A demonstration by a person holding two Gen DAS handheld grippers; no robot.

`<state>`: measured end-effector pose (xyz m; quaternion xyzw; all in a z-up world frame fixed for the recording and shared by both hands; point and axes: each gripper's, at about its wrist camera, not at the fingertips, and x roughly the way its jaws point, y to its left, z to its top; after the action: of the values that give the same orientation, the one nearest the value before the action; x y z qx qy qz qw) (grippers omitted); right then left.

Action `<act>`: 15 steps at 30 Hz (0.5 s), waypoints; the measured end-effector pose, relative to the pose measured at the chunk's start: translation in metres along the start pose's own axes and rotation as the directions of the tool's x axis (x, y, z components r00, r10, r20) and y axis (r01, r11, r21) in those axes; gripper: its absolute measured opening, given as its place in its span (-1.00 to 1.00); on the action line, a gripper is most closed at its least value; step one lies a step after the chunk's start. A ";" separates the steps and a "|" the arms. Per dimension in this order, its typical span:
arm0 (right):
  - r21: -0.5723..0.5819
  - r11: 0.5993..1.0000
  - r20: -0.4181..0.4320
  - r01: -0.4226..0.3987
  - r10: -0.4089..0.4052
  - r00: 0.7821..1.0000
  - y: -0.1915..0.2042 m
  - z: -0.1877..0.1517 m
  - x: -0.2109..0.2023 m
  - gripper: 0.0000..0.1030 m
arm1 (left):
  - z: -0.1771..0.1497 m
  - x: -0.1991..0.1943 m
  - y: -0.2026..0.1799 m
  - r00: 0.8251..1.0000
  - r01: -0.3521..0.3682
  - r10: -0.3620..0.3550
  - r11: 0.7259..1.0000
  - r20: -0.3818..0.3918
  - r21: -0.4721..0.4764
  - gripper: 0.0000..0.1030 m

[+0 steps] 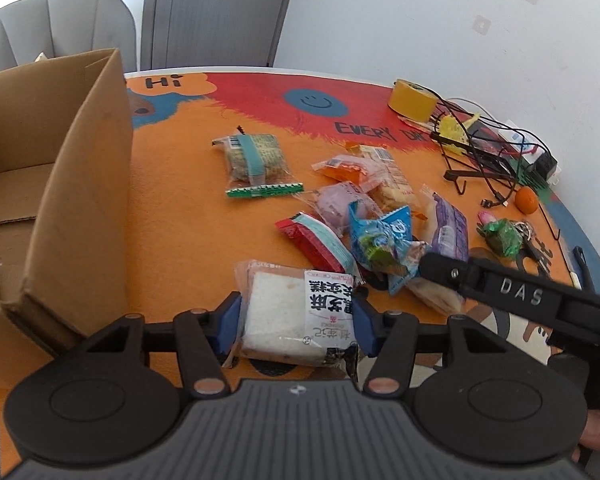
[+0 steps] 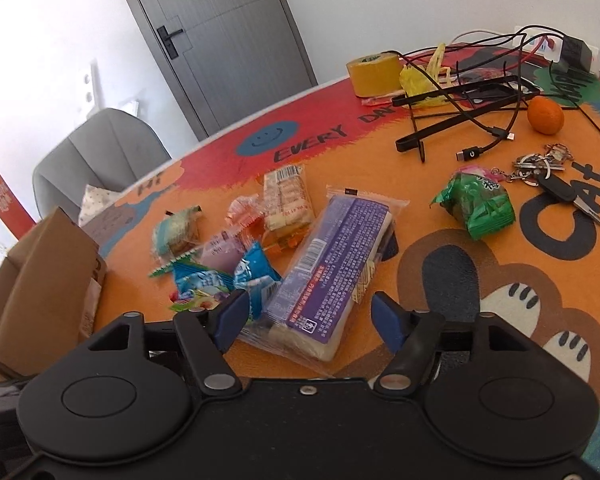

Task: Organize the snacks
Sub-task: 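Grasp the white bread packet with the left gripper while the right gripper grasps the purple cake bar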

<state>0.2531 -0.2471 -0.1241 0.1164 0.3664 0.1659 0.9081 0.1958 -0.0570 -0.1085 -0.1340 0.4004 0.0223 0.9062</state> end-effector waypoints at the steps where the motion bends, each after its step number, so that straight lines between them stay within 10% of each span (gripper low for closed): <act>1: -0.001 1.000 -0.004 0.010 -0.010 1.000 0.000 -0.001 0.001 0.31 | 0.000 0.000 0.000 1.000 -0.001 0.001 1.000 0.001 -0.002 0.09; 15: -0.018 0.998 -0.002 0.055 -0.055 0.998 -0.004 -0.001 -0.007 0.05 | -0.004 0.009 -0.008 1.000 -0.030 0.030 0.998 -0.006 0.060 0.43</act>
<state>0.2485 -0.2535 -0.1223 0.0979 0.3693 0.1441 0.9128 0.2007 -0.0666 -0.1156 -0.1011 0.4060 0.0235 0.9079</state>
